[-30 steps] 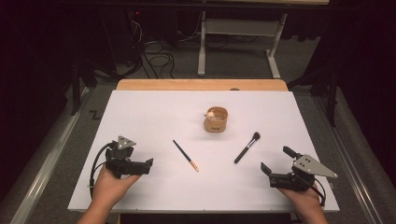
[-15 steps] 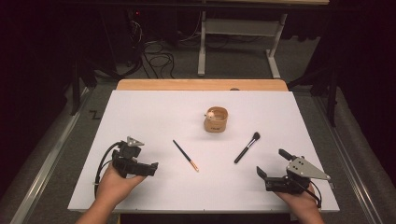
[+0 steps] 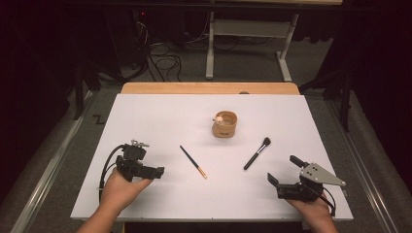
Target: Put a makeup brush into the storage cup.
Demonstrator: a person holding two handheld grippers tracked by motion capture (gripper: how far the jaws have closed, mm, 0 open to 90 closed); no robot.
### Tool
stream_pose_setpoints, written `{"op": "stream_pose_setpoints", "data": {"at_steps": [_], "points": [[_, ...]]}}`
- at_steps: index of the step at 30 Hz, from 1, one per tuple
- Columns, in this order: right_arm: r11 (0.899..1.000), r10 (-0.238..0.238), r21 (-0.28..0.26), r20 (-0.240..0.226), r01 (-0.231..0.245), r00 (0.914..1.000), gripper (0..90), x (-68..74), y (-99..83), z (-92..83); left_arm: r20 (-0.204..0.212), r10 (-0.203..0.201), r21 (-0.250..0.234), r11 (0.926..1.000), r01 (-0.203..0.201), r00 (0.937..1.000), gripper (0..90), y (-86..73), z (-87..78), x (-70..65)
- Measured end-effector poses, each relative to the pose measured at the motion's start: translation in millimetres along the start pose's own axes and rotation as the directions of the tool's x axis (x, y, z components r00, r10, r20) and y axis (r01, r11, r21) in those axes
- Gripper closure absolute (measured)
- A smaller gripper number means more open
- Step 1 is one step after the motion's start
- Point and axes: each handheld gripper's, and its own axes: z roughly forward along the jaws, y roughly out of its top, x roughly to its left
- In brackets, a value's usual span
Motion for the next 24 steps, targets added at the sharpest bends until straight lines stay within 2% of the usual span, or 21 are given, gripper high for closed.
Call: {"op": "stream_pose_setpoints", "data": {"at_steps": [5, 10, 16, 24], "points": [[1.0, 0.001, -0.006, 0.001, -0.001, 1.0, 0.3, -0.7, 0.2, -0.7, -0.007, -0.009, 0.021, 0.9997, 0.009, 0.9999, 0.6, 4.2, 0.9, -3.2], [1.0, 0.006, -0.004, 0.001, -0.006, 1.0, 0.3, 0.4, 0.3, -0.8, -0.001, -0.018, 0.014, 0.9997, 0.018, 0.9998, 0.6, 8.6, -0.9, -6.6], [1.0, 0.002, -0.007, -0.004, -0.002, 1.0, 0.3, 0.2, 0.4, -1.1, 0.005, 0.007, 0.014, 0.9999, -0.007, 1.0, 0.7, 13.8, -0.5, -15.7], [1.0, -0.003, -0.009, -0.007, 0.003, 1.0, 0.3, 0.1, 0.6, -1.1, 0.017, 0.031, 0.024, 0.9992, -0.032, 0.9994, 0.7, 20.1, 8.6, -30.4]]}}
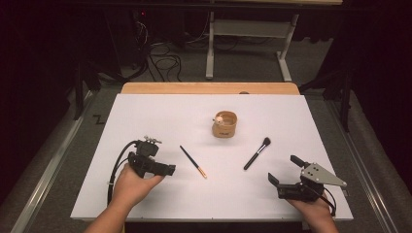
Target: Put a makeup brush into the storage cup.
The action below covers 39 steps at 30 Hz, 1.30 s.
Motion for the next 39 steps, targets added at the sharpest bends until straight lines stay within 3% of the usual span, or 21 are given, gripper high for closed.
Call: {"op": "stream_pose_setpoints", "data": {"at_steps": [19, 28, 32, 39], "points": [[1.0, -0.003, -0.005, -0.002, 0.003, 1.0, 0.3, -0.7, 0.3, -0.2, 0.012, 0.022, 0.021, 0.9995, -0.023, 0.9997, 0.6, 19.1, 28.2, -28.6], [1.0, -0.002, -0.005, 0.0, 0.002, 1.0, 0.3, -1.3, 0.2, -0.3, 0.029, 0.031, 0.027, 0.9991, -0.032, 0.9991, 0.8, 33.4, 31.6, -41.2], [1.0, -0.002, -0.006, -0.002, 0.002, 1.0, 0.3, -1.6, 0.3, -0.4, 0.017, 0.029, 0.027, 0.9992, -0.03, 0.9994, 1.1, 39.3, 30.5, -44.6], [1.0, -0.002, -0.008, -0.002, 0.002, 1.0, 0.3, -1.5, 0.3, -0.6, 0.008, 0.011, 0.032, 0.9994, -0.011, 0.9999, 3.5, 40.9, 44.3, -47.7]]}}
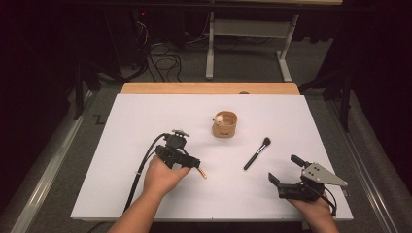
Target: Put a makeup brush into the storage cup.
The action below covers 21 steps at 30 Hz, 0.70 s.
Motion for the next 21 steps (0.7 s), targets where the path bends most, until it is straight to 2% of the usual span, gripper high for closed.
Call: {"op": "stream_pose_setpoints", "data": {"at_steps": [4, 14, 21], "points": [[1.0, 0.001, 0.005, -0.002, -0.001, 1.0, 0.3, 0.0, -0.5, 0.6, 0.011, -0.005, -0.006, 1.0, 0.005, 0.9999, 6.6, 1.0, 6.3, -5.5], [1.0, 0.006, 0.005, -0.001, -0.006, 1.0, 0.3, 0.0, -0.6, 0.4, -0.028, -0.015, 0.011, 0.9998, 0.015, 0.9995, 11.2, -1.0, 14.1, -9.4], [1.0, 0.006, 0.001, -0.003, -0.006, 1.0, 0.3, -0.5, -0.5, 0.1, -0.035, -0.015, 0.024, 0.9996, 0.016, 0.9993, 15.4, -0.8, 17.3, -11.0]]}}
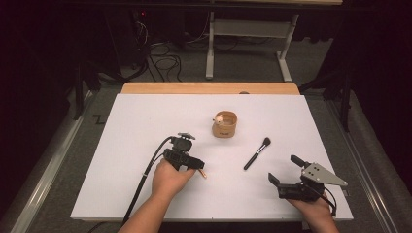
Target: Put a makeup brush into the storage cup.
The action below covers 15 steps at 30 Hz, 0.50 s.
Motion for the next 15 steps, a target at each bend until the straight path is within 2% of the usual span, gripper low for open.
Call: {"op": "stream_pose_setpoints", "data": {"at_steps": [3, 8, 15], "points": [[1.0, 0.003, 0.003, 0.002, -0.003, 1.0, 0.3, -0.4, -0.2, -0.3, -0.007, -0.004, 0.007, 1.0, 0.004, 1.0, 16.6, 0.6, 0.4, 0.4], [1.0, 0.003, 0.004, 0.0, -0.003, 1.0, 0.3, 0.5, -0.1, 0.2, -0.019, 0.0, -0.008, 1.0, 0.0, 0.9998, 23.1, -0.2, 1.4, -1.3], [1.0, 0.004, 0.003, -0.002, -0.004, 1.0, 0.3, 0.1, -0.2, -0.3, -0.025, -0.003, -0.013, 0.9999, 0.003, 0.9997, 27.1, -0.2, 4.6, -4.6]]}}
